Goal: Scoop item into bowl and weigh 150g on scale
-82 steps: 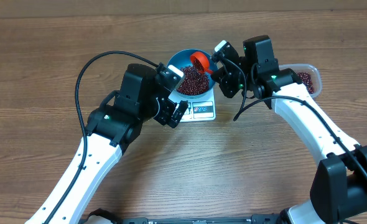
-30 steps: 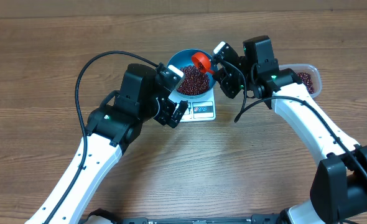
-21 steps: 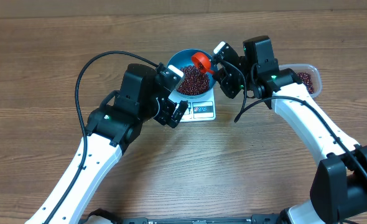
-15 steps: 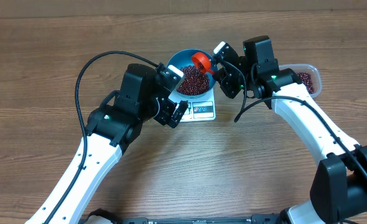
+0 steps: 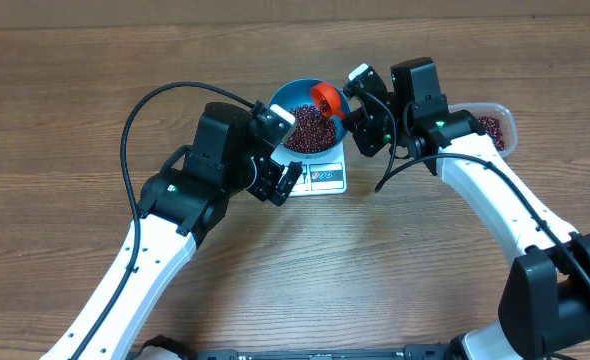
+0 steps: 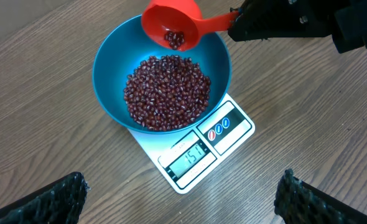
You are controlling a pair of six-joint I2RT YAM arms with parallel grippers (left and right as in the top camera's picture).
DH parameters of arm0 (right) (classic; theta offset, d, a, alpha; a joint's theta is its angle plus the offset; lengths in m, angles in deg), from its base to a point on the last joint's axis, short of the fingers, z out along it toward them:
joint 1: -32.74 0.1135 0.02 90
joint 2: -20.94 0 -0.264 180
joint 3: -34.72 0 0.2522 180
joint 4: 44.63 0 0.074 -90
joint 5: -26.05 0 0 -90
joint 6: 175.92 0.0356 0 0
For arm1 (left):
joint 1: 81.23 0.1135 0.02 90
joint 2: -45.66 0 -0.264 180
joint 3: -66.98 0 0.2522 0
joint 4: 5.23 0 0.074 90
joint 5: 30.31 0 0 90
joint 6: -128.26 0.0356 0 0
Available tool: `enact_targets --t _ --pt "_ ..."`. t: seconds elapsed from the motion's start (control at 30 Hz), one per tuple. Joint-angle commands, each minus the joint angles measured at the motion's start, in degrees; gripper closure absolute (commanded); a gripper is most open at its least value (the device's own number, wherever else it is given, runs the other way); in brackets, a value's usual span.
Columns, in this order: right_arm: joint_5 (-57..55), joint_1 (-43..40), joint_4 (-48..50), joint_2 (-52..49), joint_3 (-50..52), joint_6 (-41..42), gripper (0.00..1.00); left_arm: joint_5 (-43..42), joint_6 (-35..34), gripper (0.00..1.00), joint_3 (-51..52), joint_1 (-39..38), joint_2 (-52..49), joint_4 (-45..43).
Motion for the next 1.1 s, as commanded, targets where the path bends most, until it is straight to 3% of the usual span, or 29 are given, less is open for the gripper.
enact_targets --t 0.0,1.07 --pt "0.04 0.11 0.39 -0.48 -1.68 0.83 0.96 -0.83 1.07 0.00 0.04 0.13 1.14 0.00" --pt "0.07 0.44 0.79 -5.64 -1.55 0.87 0.96 -0.83 1.07 0.00 0.04 0.13 1.14 0.00"
